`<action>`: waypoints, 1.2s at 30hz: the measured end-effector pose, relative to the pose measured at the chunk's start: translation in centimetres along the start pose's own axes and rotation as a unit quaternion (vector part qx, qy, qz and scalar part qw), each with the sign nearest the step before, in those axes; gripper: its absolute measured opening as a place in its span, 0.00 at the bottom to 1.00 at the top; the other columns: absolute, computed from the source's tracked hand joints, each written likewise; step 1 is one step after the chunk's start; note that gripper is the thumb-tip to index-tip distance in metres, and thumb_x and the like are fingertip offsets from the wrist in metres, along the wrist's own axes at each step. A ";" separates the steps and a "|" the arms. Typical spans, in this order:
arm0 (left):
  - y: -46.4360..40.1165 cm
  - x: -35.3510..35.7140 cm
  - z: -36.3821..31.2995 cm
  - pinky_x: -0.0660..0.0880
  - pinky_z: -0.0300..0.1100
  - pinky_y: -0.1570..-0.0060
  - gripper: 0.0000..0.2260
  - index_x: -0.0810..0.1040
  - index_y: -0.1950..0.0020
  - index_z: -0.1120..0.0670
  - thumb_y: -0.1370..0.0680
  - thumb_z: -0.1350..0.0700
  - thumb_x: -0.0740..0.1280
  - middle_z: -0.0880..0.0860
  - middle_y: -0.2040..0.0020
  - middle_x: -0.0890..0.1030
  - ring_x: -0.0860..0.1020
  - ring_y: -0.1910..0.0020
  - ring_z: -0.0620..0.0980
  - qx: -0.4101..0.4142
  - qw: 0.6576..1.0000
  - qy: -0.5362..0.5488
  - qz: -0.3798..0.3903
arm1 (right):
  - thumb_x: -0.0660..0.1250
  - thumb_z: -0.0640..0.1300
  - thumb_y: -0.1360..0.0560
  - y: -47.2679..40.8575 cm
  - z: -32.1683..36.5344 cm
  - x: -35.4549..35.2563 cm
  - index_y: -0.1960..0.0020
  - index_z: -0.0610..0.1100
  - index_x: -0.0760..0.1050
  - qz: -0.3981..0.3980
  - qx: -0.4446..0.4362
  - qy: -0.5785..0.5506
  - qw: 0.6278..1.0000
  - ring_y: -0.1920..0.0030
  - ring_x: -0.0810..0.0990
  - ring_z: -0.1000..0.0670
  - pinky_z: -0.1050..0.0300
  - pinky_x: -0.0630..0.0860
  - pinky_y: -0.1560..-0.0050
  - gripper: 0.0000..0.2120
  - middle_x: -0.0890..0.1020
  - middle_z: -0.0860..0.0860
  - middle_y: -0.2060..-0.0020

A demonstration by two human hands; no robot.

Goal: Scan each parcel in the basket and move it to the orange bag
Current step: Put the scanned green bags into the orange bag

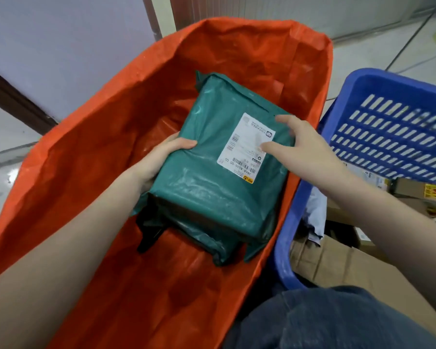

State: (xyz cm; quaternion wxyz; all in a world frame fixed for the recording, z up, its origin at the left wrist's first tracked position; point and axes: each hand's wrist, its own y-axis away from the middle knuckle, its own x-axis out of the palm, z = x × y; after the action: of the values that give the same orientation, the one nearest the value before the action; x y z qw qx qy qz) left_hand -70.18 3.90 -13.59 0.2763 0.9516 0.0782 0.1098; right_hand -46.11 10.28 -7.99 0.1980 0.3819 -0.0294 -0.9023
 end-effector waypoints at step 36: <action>7.6 25.5 -10.5 0.54 0.38 0.27 0.26 0.62 0.24 0.47 0.21 0.50 0.65 0.45 0.24 0.61 0.59 0.25 0.42 0.291 0.881 -0.362 0.090 | 0.64 0.47 0.23 14.7 -3.1 -19.9 0.26 0.50 0.62 -0.191 -0.005 0.027 0.981 0.40 0.71 0.55 0.71 0.68 0.56 0.26 0.68 0.52 0.30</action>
State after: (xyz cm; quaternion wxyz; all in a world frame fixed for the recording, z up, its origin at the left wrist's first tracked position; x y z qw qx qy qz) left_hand -47.60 8.20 3.43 -0.0147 0.9656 -0.0844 -0.2454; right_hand -26.49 4.61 6.33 0.0248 0.4035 0.0539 -0.9130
